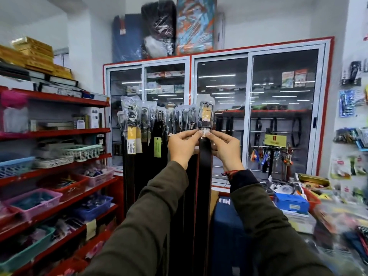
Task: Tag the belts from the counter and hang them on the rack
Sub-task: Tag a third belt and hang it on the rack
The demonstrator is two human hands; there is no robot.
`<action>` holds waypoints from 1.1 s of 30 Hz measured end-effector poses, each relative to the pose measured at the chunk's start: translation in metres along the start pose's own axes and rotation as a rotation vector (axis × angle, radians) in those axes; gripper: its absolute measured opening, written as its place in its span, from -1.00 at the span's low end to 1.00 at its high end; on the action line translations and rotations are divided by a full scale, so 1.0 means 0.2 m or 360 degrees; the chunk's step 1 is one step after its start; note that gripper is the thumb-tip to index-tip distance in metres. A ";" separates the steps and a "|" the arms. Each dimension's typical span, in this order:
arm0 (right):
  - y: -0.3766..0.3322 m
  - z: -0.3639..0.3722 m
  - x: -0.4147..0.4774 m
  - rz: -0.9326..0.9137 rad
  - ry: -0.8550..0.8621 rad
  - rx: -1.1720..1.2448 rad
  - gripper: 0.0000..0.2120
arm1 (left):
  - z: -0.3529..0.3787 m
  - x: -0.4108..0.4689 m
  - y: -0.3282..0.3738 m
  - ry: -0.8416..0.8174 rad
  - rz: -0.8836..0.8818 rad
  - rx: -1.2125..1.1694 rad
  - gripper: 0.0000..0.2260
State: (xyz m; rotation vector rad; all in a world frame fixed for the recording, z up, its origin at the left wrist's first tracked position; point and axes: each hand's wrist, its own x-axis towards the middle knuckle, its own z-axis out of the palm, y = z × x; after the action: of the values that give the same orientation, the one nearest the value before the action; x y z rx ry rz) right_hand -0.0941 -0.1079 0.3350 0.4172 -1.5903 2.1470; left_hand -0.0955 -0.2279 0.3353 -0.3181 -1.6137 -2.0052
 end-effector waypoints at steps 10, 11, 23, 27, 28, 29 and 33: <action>0.04 -0.02 0.02 -0.0063 -0.0015 -0.0183 -0.66 | 0.00 0.02 -0.07 0.0026 0.0072 0.0086 -0.79; 0.05 -0.02 0.02 -0.0140 -0.0010 -0.0346 -0.63 | -0.01 0.02 -0.09 0.0048 0.0118 0.0173 -0.80; 0.18 -0.08 0.06 -0.1267 -0.0037 -0.1649 -0.40 | -0.09 0.08 -0.11 -0.0222 0.1307 0.1455 -0.47; 0.18 -0.10 0.18 -0.1308 -0.0145 -0.1974 -0.38 | -0.13 0.24 -0.11 -0.0289 0.1544 0.2099 -0.41; 0.19 -0.10 0.22 -0.1308 -0.0175 -0.2039 -0.38 | -0.15 0.27 -0.12 -0.0288 0.1538 0.2160 -0.40; 0.20 -0.10 0.25 -0.1306 -0.0202 -0.2093 -0.38 | -0.17 0.30 -0.13 -0.0279 0.1532 0.2208 -0.40; 0.25 -0.07 0.34 -0.1263 -0.0272 -0.2193 -0.37 | -0.21 0.39 -0.16 -0.0282 0.1487 0.2312 -0.39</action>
State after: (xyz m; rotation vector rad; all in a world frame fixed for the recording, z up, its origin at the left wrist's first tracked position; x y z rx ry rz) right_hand -0.1778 -0.0958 0.3224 0.5736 -2.0578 0.2367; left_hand -0.1704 -0.2841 0.3375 -0.4996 -2.0108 0.0526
